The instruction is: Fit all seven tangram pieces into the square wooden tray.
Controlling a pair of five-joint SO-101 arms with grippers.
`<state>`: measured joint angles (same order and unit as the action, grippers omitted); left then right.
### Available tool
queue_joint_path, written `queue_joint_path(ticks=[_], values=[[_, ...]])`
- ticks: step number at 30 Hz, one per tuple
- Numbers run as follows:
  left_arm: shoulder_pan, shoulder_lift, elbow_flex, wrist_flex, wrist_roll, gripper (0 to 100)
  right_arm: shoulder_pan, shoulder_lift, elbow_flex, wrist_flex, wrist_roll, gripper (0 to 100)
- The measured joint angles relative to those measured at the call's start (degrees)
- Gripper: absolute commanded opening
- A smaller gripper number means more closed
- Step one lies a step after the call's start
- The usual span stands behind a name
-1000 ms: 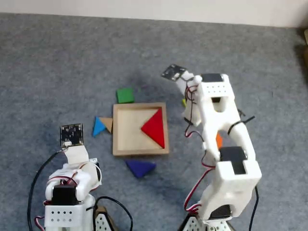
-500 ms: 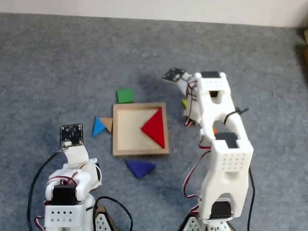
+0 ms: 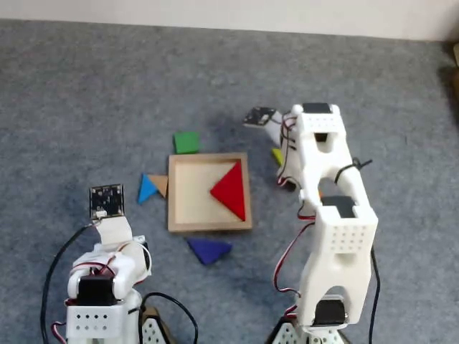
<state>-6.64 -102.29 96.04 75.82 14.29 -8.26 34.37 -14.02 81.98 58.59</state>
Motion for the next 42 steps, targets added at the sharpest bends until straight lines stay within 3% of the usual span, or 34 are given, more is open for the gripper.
queue_joint_path(ticks=[15, 31, 42], values=[[0.0, 0.0, 0.0, 0.0, 0.0, 0, 0.3, 0.9, -2.4, 1.2, 5.7, 32.4], [0.0, 0.0, 0.0, 0.0, 0.0, 0, 1.0, 4.8, -6.2, 2.0, 6.2, 26.2], [0.0, 0.0, 0.0, 0.0, 0.0, 0, 1.1, 7.3, -18.4, 15.6, 6.2, 25.9]])
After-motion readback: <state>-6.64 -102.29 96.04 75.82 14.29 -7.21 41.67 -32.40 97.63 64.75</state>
